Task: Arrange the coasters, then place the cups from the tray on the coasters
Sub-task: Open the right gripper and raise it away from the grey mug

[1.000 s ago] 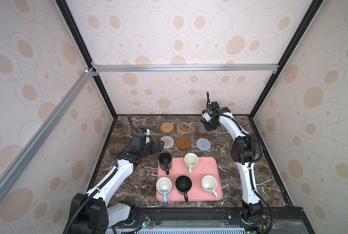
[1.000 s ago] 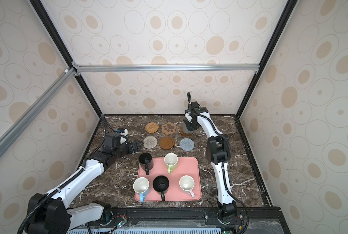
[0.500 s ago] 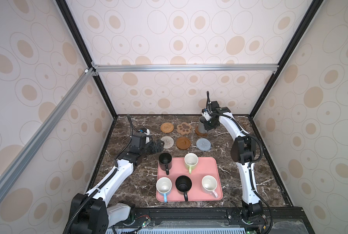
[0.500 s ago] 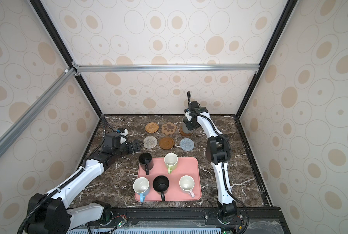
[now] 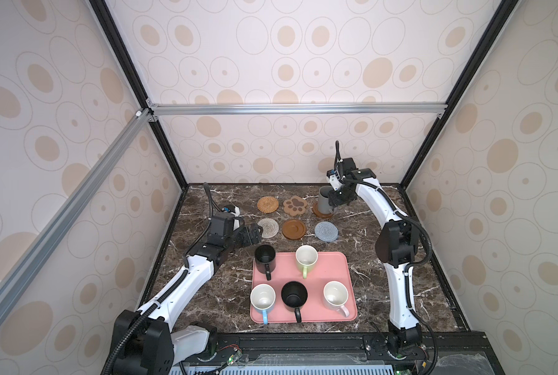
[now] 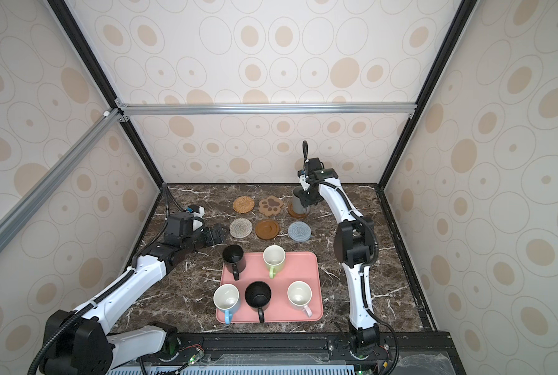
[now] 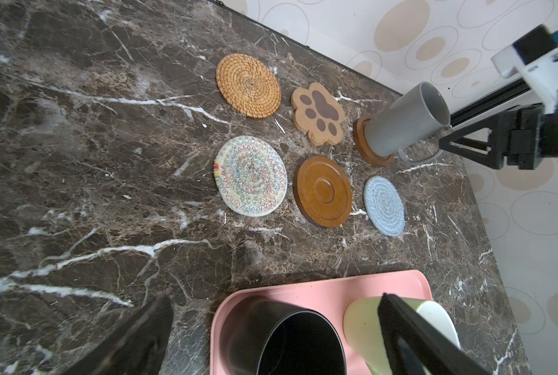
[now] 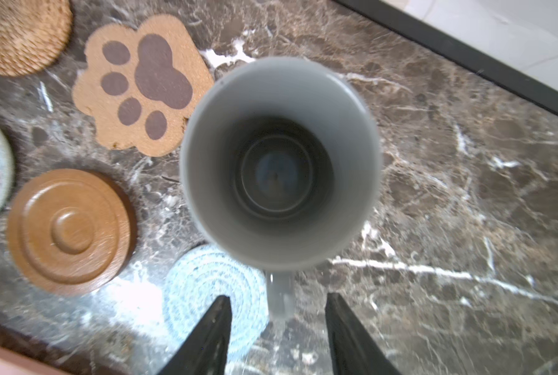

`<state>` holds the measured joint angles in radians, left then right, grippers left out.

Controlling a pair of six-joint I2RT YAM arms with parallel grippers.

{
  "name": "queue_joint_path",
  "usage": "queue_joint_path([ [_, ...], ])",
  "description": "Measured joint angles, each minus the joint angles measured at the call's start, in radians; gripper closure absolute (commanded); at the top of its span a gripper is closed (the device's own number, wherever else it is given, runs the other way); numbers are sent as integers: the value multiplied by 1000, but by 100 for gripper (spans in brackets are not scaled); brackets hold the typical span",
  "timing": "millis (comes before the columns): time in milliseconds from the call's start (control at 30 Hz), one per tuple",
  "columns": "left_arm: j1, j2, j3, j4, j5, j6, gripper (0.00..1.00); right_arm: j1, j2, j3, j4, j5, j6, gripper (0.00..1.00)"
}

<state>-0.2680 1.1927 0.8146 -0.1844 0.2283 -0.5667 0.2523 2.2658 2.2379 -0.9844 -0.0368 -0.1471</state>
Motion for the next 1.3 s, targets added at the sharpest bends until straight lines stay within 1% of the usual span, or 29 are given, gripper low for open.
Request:
queue_joint_path([
  [133,0,0,15,-6,-8,3,0,0,-100,-68,0,16,23,44],
  [233,0,0,22,-11,-14,5,0,0,-195,-147,-1,28,47,44],
  [433,0,-12,22,-13,-21,5,0,0,-432,-375,0,29,118,44],
  [667,0,-16,22,-12,-31,5,0,6,-753,-714,3,-1,228,43],
  [867,0,-10,23,-12,-35,5,0,32,-933,-873,-29,2,311,42],
  [1033,0,0,29,-12,-38,5,0,84,-1020,-963,-57,-18,385,41],
  [1300,0,0,29,-12,-39,5,0,198,-1017,-980,-66,-16,481,41],
])
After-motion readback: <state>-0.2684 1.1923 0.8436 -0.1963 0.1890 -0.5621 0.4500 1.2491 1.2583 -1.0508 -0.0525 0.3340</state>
